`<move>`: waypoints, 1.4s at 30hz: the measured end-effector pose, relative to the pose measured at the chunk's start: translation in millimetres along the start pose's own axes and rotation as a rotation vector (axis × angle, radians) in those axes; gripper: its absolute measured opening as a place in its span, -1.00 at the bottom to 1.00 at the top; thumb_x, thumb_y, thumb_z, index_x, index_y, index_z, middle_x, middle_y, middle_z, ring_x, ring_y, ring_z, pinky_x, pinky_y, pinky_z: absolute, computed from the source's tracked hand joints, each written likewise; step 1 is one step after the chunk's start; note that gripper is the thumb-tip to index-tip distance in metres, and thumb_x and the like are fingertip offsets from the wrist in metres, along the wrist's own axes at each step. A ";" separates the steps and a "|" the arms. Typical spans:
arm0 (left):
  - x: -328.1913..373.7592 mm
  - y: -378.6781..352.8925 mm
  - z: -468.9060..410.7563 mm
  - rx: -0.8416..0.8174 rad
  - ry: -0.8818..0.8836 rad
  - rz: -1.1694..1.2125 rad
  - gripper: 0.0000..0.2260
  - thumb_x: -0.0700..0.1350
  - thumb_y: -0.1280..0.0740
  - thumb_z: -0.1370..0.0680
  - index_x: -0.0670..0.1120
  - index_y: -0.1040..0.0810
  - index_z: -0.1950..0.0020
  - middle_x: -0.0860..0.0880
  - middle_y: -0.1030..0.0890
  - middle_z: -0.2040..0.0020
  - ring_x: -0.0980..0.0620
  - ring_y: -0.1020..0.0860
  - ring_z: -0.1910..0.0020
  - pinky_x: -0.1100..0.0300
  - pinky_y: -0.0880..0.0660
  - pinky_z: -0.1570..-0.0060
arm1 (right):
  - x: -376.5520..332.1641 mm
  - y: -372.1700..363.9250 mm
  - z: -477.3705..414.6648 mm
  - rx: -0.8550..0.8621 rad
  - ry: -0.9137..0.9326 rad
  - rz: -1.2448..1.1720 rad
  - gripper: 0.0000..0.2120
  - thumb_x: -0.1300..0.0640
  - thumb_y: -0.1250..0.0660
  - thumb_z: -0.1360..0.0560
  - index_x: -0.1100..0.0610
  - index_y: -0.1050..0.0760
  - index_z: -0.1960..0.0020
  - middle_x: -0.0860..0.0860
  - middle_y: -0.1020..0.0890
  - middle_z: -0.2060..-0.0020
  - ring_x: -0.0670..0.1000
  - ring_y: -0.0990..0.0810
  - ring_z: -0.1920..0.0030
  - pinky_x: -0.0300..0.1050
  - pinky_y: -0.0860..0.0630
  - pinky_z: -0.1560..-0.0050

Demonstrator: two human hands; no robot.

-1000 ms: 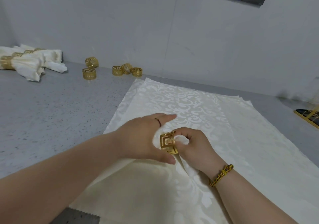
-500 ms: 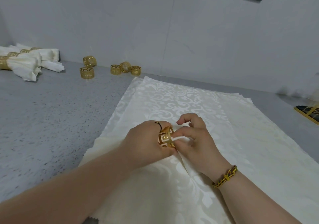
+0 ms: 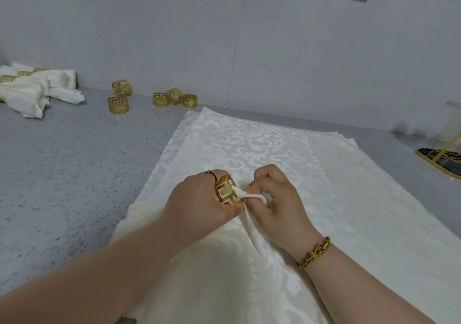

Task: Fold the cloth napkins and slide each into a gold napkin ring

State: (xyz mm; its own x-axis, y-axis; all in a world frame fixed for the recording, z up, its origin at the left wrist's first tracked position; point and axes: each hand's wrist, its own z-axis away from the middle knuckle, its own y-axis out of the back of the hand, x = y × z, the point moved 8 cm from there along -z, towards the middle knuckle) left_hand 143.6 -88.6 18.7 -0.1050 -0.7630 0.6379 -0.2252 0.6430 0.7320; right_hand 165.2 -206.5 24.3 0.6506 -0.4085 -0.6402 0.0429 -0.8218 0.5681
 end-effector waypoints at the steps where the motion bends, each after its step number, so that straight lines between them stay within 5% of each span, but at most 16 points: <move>1: 1.3 -1.9 0.0 -0.011 -0.021 -0.068 -0.71 0.08 -0.40 -0.36 0.06 -0.51 -0.04 0.08 -0.58 0.10 0.09 -0.54 0.07 0.26 -0.43 0.09 | 4.4 -2.1 -0.7 -0.084 -0.091 -0.032 -0.81 0.24 -0.35 -0.36 0.03 -0.46 0.37 -0.16 -0.43 0.22 -0.33 -0.44 0.19 -0.52 -0.32 0.14; 4: 6.2 -6.9 0.9 -0.015 -0.093 -0.219 -0.62 0.13 -0.34 -0.42 0.13 -0.41 -0.21 0.12 -0.54 -0.05 0.11 -0.50 -0.04 0.32 -0.33 0.08 | 15.1 -4.2 5.8 -0.340 -0.392 -0.173 -0.81 0.22 -0.35 -0.46 -0.04 -0.54 0.25 -0.14 -0.55 0.17 -0.26 -0.52 0.20 -0.51 -0.38 0.14; 7: 9.9 -9.1 0.3 0.007 -0.148 -0.267 -0.62 0.12 -0.29 -0.46 0.12 -0.36 -0.25 0.12 -0.51 -0.10 0.11 -0.49 -0.08 0.30 -0.35 0.02 | 20.7 -4.1 10.3 -0.386 -0.592 -0.306 -0.85 0.11 -0.28 -0.50 0.04 -0.62 0.16 -0.08 -0.66 0.18 -0.17 -0.62 0.17 -0.40 -0.49 0.13; 11: 13.0 -7.3 0.9 0.052 -0.196 -0.302 -0.76 0.11 -0.27 -0.47 0.10 -0.40 -0.09 0.12 -0.46 0.11 0.11 -0.50 -0.01 0.28 -0.28 0.25 | 11.5 -17.3 -2.9 -0.440 -0.500 -0.078 -0.84 0.17 -0.29 -0.50 0.23 -0.60 0.12 -0.06 -0.51 0.40 -0.24 -0.40 0.48 -0.51 -0.29 0.42; 14: 15.4 -7.6 0.9 0.069 -0.221 -0.354 -0.78 0.13 -0.24 -0.47 0.09 -0.40 -0.06 0.10 -0.50 0.06 0.10 -0.50 0.00 0.26 -0.27 0.24 | 8.4 -22.2 -11.3 -0.424 -0.446 -0.017 -0.82 0.30 -0.29 -0.47 0.18 -0.55 0.28 -0.16 -0.40 0.60 -0.24 -0.34 0.60 -0.49 -0.23 0.52; 17: 12.2 -6.5 2.0 0.087 -0.191 -0.312 -0.72 0.17 -0.28 -0.44 0.11 -0.43 -0.09 0.10 -0.54 0.02 0.11 -0.51 0.02 0.27 -0.32 0.20 | 7.2 -22.2 -9.3 -0.306 -0.407 -0.024 -0.67 0.35 -0.28 -0.44 0.04 -0.41 0.42 -0.14 -0.43 0.49 -0.29 -0.41 0.54 -0.48 -0.29 0.45; 20: 3.7 -2.9 0.6 0.068 -0.103 -0.203 -0.69 0.13 -0.36 -0.38 0.12 -0.48 -0.08 0.09 -0.58 0.06 0.10 -0.53 0.05 0.28 -0.37 0.18 | 9.6 -15.0 -3.9 -0.178 -0.418 -0.166 -0.72 0.29 -0.34 -0.44 0.04 -0.45 0.39 -0.10 -0.47 0.41 -0.28 -0.45 0.46 -0.47 -0.35 0.36; 27: -7.5 0.9 -4.8 0.009 -0.045 -0.198 -0.71 0.14 -0.37 -0.38 0.03 -0.46 0.00 0.09 -0.51 0.17 0.08 -0.48 0.14 0.26 -0.36 0.22 | 29.1 -8.9 2.2 -0.011 -0.563 -0.430 -0.73 0.30 -0.36 -0.42 0.09 -0.50 0.42 -0.09 -0.51 0.52 -0.09 -0.47 0.44 -0.20 -0.41 0.31; 35: -13.2 7.0 -6.7 0.014 -0.073 -0.325 -0.67 0.14 -0.33 -0.42 0.10 -0.43 -0.13 0.16 -0.39 0.23 0.15 -0.39 0.14 0.30 -0.29 0.26 | 41.9 -2.9 7.8 0.010 -0.741 -0.632 -0.72 0.30 -0.29 -0.48 0.17 -0.41 0.40 -0.02 -0.49 0.55 -0.07 -0.45 0.51 -0.29 -0.41 0.43; 42: -10.6 8.1 -8.9 0.005 -0.137 -0.422 -0.70 0.23 -0.27 -0.43 0.17 -0.40 -0.11 0.17 -0.47 0.13 0.15 -0.47 0.06 0.34 -0.26 0.32 | 36.7 -6.5 7.2 -0.169 -0.783 -0.572 -0.73 0.23 -0.30 -0.48 0.15 -0.39 0.38 -0.01 -0.46 0.51 -0.10 -0.44 0.52 -0.31 -0.40 0.45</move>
State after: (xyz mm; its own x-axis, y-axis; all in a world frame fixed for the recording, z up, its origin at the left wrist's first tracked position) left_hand 151.5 -74.8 19.9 -0.1300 -0.9607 0.2452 -0.2804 0.2729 0.9203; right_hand 183.3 -219.0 -6.5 -0.1855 -0.1646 -0.9688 0.3429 -0.9347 0.0931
